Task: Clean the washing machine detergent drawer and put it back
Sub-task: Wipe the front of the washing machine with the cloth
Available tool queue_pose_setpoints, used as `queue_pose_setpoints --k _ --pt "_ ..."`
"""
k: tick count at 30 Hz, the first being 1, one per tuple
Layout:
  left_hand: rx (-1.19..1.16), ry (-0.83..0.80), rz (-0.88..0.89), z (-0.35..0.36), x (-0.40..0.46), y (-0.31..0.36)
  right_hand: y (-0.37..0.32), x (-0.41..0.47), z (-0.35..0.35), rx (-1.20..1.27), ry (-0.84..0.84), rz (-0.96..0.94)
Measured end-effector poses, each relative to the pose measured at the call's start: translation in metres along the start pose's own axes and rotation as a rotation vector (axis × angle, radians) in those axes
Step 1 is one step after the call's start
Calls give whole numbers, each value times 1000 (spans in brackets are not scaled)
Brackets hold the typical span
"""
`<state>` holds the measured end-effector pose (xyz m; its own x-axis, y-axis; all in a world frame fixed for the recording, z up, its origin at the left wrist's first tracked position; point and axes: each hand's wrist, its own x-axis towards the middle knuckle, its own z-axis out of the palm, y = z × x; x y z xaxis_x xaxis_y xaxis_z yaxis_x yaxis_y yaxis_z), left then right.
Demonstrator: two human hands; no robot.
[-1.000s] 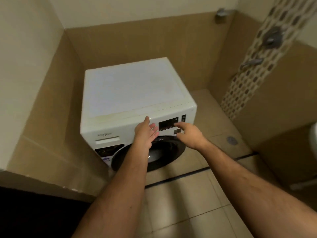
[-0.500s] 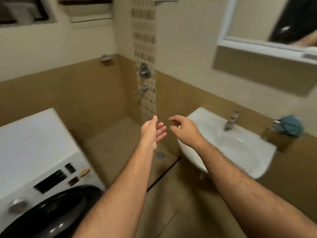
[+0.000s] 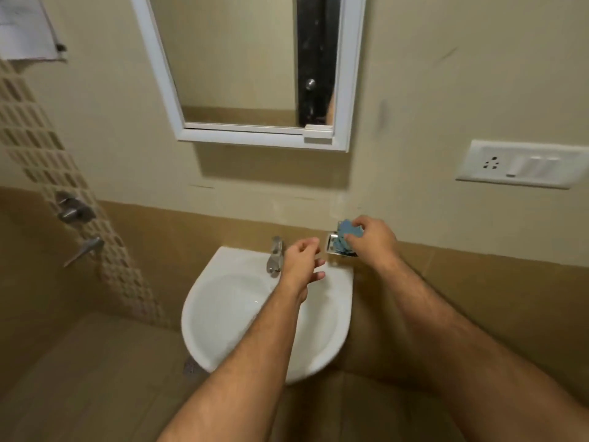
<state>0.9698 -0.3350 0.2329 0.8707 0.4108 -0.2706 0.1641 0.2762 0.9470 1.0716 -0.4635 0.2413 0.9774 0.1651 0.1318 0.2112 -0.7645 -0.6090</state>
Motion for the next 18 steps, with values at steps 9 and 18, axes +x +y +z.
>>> queue_pose_setpoints --k 9,18 --pt "61 8 -109 7 40 -26 41 72 49 -243 -236 80" --pt "-42 155 -123 -70 36 -34 3 81 82 -124 -30 20"
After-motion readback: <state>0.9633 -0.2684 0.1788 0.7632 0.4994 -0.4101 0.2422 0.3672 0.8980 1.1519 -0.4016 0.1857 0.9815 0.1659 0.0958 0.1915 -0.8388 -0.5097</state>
